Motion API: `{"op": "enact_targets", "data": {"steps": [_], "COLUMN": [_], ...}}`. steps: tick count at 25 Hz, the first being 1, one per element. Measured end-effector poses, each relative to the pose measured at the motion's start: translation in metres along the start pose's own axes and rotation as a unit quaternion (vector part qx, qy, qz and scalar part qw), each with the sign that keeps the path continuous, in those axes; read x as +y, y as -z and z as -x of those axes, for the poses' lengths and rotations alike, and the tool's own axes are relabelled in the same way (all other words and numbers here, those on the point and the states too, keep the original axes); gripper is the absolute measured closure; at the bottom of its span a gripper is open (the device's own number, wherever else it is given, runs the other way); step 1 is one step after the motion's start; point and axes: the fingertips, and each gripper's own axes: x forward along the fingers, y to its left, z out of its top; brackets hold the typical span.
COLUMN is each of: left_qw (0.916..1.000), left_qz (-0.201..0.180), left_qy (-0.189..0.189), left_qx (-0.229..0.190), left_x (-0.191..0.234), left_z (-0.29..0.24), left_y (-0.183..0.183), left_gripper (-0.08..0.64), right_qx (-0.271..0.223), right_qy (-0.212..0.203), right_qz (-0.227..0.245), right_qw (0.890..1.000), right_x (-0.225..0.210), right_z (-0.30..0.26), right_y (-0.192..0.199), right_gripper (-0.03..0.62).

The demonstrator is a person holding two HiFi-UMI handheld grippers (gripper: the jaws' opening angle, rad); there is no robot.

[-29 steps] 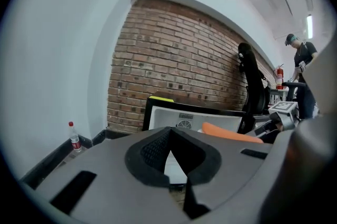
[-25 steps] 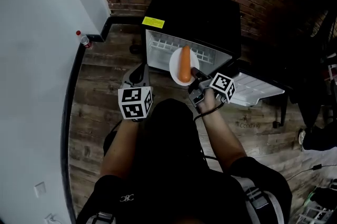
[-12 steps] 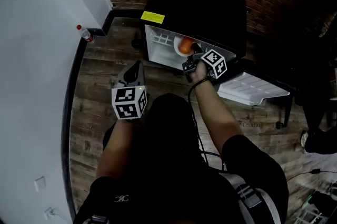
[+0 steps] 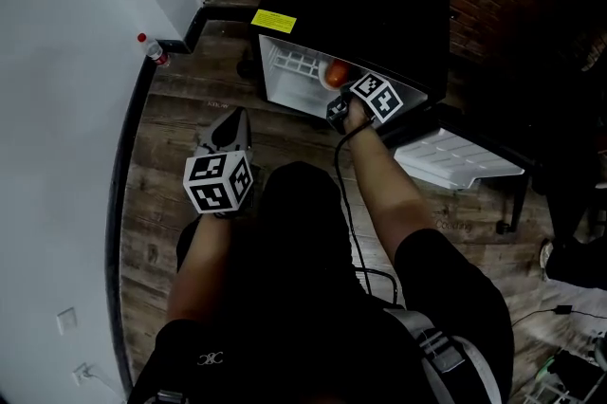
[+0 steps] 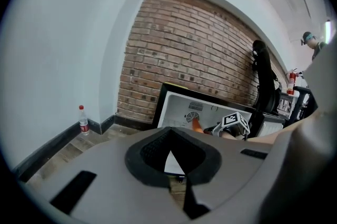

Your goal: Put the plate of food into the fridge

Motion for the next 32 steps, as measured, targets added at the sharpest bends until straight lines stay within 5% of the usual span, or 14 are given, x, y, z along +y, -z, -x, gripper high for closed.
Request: {"op": "enact_targets", "data": {"steps": [4, 7, 10, 13, 15, 26, 29, 32], "left_qw": [1.0, 0.9999, 0.9999, 0.9999, 0.9999, 0.9987, 0.9977, 0.9967], "left_qz": [0.006, 0.003, 0.002, -0.003, -0.007, -0.029, -0.038, -0.039], "left_qy": [0.004, 0.008, 0.01, 0.011, 0.011, 0.041, 0.053, 0.069], "left_qx": [0.002, 0.005, 0.009, 0.008, 0.007, -0.009, -0.019, -0.015], "left_x": [-0.006, -0.012, -0.014, -0.015, -0.015, -0.045, -0.061, -0.08], "left_z": [-0.005, -0.008, -0.012, -0.016, -0.018, -0.017, -0.008, 0.0], "left_y": [0.004, 0.007, 0.01, 0.008, 0.008, -0.006, -0.031, -0.07], "left_gripper": [0.563, 0.563, 0.563, 0.563, 0.563, 0.563, 0.563, 0.563], "right_qx": [-0.028, -0.048, -0.057, -0.07, -0.07, -0.066, -0.066, -0.064], "right_qy": [0.051, 0.115, 0.126, 0.109, 0.084, -0.075, -0.105, -0.122], "right_qz": [0.095, 0.212, 0.268, 0.281, 0.291, 0.358, 0.382, 0.369], "right_qw": [0.994, 0.969, 0.953, 0.951, 0.951, 0.928, 0.916, 0.919], "right_x": [-0.004, -0.013, -0.017, -0.01, -0.002, 0.082, 0.115, 0.153], "right_z": [0.004, 0.009, 0.012, 0.026, 0.041, 0.158, 0.188, 0.217], "right_y": [-0.007, -0.012, -0.012, -0.014, -0.011, 0.014, 0.007, -0.021], "right_gripper": [0.55, 0.491, 0.423, 0.448, 0.573, 0.578, 0.578, 0.578]}}
